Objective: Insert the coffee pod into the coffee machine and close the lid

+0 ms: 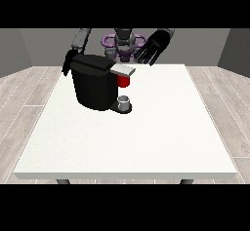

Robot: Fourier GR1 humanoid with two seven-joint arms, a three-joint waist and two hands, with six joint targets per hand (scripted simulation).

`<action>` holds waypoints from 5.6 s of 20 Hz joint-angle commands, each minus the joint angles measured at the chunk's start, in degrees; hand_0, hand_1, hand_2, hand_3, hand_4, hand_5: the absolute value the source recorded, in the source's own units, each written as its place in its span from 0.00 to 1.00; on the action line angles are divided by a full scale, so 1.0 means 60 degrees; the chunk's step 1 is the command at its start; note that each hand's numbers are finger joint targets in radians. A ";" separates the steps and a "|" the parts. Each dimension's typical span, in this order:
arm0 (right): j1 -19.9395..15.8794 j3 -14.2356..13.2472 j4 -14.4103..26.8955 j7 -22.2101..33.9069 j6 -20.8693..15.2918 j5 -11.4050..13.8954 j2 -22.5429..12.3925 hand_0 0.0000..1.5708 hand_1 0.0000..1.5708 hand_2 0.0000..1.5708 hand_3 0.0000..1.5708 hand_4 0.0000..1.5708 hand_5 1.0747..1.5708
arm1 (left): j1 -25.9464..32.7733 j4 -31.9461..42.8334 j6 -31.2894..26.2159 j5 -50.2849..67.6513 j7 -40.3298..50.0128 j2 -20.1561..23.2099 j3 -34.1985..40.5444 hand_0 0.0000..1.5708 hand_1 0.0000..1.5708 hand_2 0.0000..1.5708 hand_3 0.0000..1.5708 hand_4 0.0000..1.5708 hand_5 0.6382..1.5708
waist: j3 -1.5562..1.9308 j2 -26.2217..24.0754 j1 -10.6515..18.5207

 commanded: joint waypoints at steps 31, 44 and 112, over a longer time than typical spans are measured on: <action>-0.0332 -0.0634 -0.0536 0.1246 0.1792 -0.1315 -0.1037 0.00 0.00 0.00 0.00 0.11 1.00 | 0.6376 -0.2706 -0.1193 0.5699 0.0566 -0.3663 0.1667 0.00 0.00 0.00 0.00 0.25 1.00 | 0.0002 -0.3441 0.3561; -0.2398 -0.1188 0.1153 0.1231 0.1833 -0.1937 -0.1280 0.00 0.00 0.00 0.00 0.00 1.00 | 0.7205 -0.5434 -0.0389 0.6631 0.1043 -0.3663 0.0233 0.00 0.00 0.00 0.00 0.19 1.00 | 0.0001 -0.1659 0.3801; -1.0398 0.0037 0.4055 0.1221 0.0920 0.0758 -0.0827 0.00 0.00 0.00 0.00 0.00 1.00 | 0.6261 -0.7285 -0.0864 0.8205 0.1137 -0.1933 0.0620 0.00 0.00 0.00 0.00 0.14 1.00 | -0.0009 0.2072 0.5510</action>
